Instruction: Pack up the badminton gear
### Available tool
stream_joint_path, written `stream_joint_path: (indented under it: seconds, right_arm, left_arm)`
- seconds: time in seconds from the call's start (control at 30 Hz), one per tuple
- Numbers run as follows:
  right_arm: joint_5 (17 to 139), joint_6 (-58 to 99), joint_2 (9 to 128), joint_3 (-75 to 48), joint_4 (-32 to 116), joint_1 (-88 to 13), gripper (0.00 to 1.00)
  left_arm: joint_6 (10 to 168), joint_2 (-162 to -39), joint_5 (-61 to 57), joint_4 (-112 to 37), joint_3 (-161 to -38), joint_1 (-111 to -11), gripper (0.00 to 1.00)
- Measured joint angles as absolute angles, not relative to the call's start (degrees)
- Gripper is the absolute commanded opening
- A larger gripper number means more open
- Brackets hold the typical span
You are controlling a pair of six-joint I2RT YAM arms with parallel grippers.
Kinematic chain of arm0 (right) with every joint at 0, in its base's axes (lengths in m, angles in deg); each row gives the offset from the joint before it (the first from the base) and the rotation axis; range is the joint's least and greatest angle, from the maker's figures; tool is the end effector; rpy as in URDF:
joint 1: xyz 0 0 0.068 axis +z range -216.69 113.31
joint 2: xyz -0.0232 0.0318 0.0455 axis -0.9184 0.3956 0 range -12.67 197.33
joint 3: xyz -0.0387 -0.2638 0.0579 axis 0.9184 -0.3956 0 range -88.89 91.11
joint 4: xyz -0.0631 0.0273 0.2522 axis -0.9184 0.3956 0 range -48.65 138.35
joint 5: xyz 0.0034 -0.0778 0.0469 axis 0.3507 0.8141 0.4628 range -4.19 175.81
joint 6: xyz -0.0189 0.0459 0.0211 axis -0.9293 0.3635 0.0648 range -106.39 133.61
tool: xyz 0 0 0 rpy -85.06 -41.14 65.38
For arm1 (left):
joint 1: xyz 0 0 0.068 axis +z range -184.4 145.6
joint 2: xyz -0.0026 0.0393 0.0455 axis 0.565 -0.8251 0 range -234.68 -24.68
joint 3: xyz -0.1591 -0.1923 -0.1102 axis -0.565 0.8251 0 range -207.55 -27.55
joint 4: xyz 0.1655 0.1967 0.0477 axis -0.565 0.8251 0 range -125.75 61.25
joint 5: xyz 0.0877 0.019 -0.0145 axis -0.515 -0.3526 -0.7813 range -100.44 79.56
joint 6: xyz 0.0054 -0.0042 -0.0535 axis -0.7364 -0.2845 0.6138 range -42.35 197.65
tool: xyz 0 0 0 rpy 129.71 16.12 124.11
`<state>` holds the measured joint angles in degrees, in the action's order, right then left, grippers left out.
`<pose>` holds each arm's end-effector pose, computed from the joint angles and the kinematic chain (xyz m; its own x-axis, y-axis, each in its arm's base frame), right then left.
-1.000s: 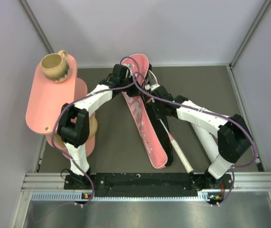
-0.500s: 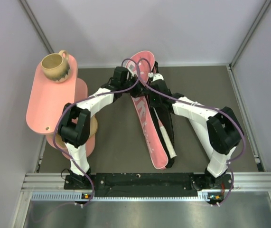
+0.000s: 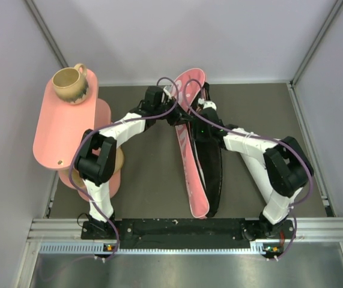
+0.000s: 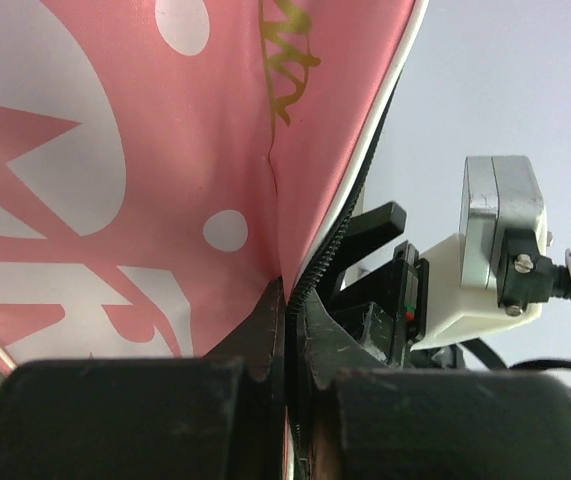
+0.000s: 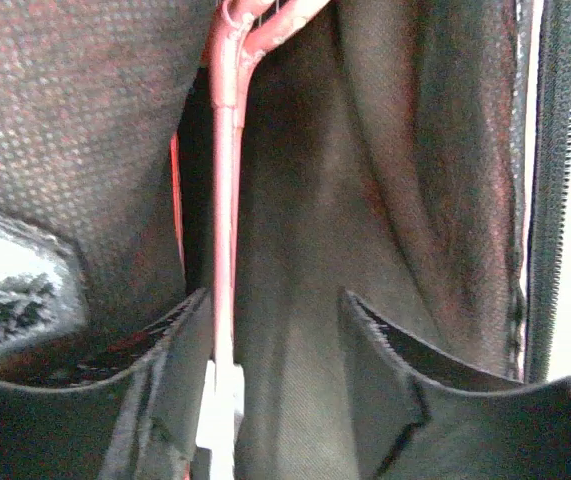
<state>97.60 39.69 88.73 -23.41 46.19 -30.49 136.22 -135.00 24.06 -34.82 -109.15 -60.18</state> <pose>0.3176 0.2233 0.2060 -0.6725 0.0409 -0.7389 -0.1756 0.9611 0.2131 0.3922 -0.2118 0.2449 -0.9164 -0.3383 -0.2140 0.0379 0.4589 -0.8877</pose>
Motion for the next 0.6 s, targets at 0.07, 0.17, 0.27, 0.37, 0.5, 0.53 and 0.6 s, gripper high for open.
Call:
stream_joint_path:
  seconds: [0.07,0.17,0.27,0.37,0.5,0.53,0.6]
  right_arm:
    - [95.13,38.38,86.64,-24.20,48.86,-31.65,0.61]
    - [89.12,35.74,80.36,-28.22,51.33,-33.74,0.74]
    - [84.00,32.98,71.05,-33.84,53.10,-36.00,0.83]
    - [80.42,30.84,64.78,-36.57,53.84,-39.12,0.83]
    - [76.31,30.56,64.91,-36.79,53.25,-46.64,0.83]
    - [76.11,30.47,65.65,-36.79,53.32,-47.97,0.82]
    - [75.81,30.08,66.94,-36.79,53.43,-48.80,0.82]
  left_arm:
    - [136.22,-135.00,25.41,-34.69,-109.15,-60.31,0.00]
    - [136.04,-135.00,27.38,-34.34,-109.15,-61.05,0.00]
    - [135.95,-135.11,28.76,-34.10,-109.15,-61.69,0.00]
    - [135.84,-135.24,29.85,-33.99,-109.15,-62.15,0.00]
    - [135.65,-135.24,30.70,-33.96,-109.15,-62.15,0.00]
    - [135.49,-135.24,30.83,-33.86,-109.17,-62.12,0.00]
    - [134.93,-135.24,31.03,-33.53,-109.26,-62.10,0.00]
